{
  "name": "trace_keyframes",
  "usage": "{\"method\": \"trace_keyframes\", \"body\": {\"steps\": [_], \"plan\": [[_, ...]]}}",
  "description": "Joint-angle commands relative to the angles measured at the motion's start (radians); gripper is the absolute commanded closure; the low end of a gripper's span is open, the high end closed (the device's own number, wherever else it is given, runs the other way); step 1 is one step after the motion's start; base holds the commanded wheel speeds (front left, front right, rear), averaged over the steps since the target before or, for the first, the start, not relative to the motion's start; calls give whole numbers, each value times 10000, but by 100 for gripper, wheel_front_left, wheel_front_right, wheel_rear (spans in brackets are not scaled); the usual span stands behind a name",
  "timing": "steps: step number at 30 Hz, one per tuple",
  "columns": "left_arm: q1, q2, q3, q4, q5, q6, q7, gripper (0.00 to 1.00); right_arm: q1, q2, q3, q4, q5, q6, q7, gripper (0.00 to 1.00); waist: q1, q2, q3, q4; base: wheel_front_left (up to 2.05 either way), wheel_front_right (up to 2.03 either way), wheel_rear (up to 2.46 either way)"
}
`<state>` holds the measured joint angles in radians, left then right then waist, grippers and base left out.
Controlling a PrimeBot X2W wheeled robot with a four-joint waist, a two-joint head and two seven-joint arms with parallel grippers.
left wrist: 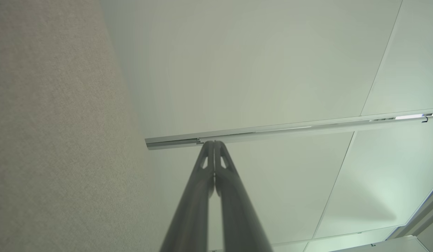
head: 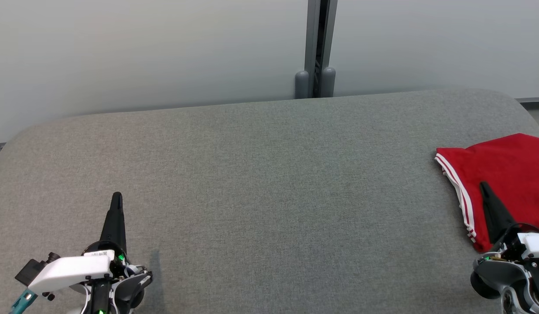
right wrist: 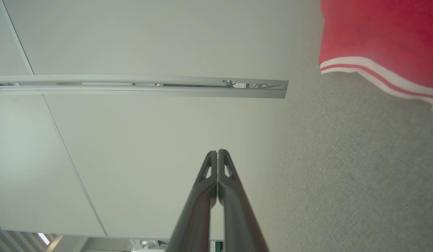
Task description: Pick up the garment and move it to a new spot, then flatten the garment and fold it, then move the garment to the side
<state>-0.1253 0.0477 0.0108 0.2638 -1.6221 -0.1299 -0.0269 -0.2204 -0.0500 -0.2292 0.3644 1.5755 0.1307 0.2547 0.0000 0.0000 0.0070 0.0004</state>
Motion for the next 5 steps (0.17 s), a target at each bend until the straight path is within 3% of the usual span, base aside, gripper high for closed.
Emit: {"method": "trace_keyframes", "body": {"steps": [1, 5], "plan": [[-113, 24, 12, -7, -31, -42, -6, 100, -67, -24, -46, -2, 20, 0, 15, 100, 0, 0, 0, 0, 0, 0, 0], [-113, 24, 11, -7, -31, -42, -6, 100, -67, -23, -47, -2, 19, 0, 15, 100, 0, 0, 0, 0, 0, 0, 0]]}}
